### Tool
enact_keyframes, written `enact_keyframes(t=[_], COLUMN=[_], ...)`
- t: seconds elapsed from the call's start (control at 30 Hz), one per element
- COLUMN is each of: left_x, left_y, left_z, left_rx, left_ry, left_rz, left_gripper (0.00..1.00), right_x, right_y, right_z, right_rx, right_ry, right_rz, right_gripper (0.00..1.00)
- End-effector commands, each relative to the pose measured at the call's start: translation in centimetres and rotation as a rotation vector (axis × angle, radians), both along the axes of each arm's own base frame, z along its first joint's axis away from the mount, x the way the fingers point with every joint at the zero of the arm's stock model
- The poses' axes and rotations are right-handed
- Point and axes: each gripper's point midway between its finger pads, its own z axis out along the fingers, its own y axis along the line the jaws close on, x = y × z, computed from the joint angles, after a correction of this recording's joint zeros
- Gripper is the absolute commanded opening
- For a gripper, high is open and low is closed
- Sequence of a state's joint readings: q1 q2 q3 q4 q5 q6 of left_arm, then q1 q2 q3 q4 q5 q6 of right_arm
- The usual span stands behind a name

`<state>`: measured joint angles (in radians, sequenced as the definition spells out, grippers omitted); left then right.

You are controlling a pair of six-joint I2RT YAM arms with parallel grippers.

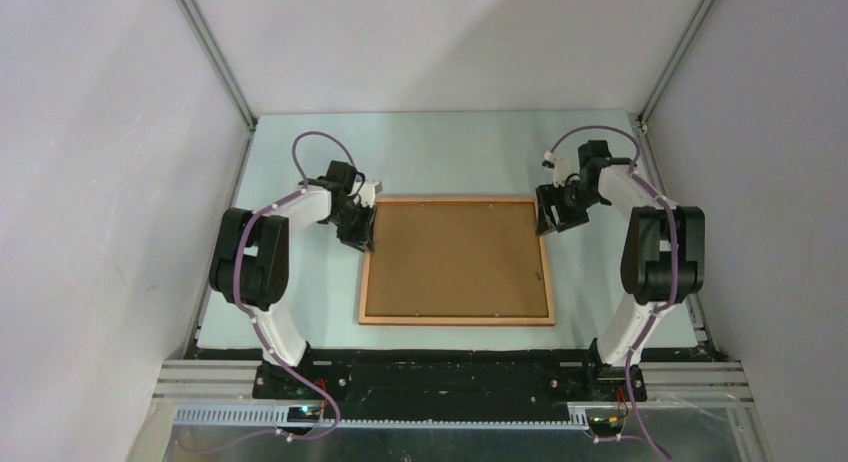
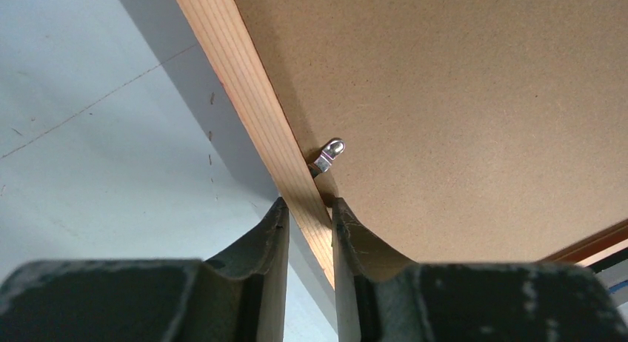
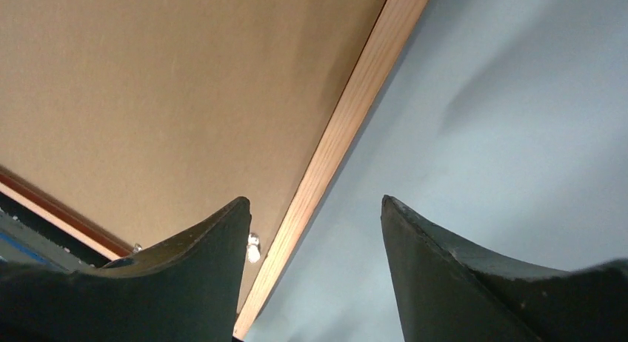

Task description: Put the photo into the frame

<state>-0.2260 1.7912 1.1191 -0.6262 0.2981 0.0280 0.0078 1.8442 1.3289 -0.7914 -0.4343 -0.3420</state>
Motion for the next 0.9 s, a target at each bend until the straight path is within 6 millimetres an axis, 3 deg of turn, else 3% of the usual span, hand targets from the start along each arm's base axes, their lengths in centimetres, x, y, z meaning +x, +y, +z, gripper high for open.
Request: enact_keyframes(t=[0.0,0.23,0.87], left_x=[-0.3,-0.2,0.0], left_y=[-1.1,-1.3,-1.3], left_z=[0.6,0.7,1.0], left_rx=[-0.063,-0.078,-0.078], left_ry=[-0.012,-0.016,-0.035], left_rz=[-0.023,-0.03,-0.044], left_gripper=[0.23,0.24,0.24], right_x=[-2.3,-6.3,-8.2], right_y=[-0.2,0.1,1.1], right_z=[1.2,-0.6,-2.9], right_rx=[-0.014,-0.062,-0.071], right_ry=[-0.039,-0.028,0.014], right_rz=[0.016,0.067,0.131], right_gripper=[0.69,0.7,0.65])
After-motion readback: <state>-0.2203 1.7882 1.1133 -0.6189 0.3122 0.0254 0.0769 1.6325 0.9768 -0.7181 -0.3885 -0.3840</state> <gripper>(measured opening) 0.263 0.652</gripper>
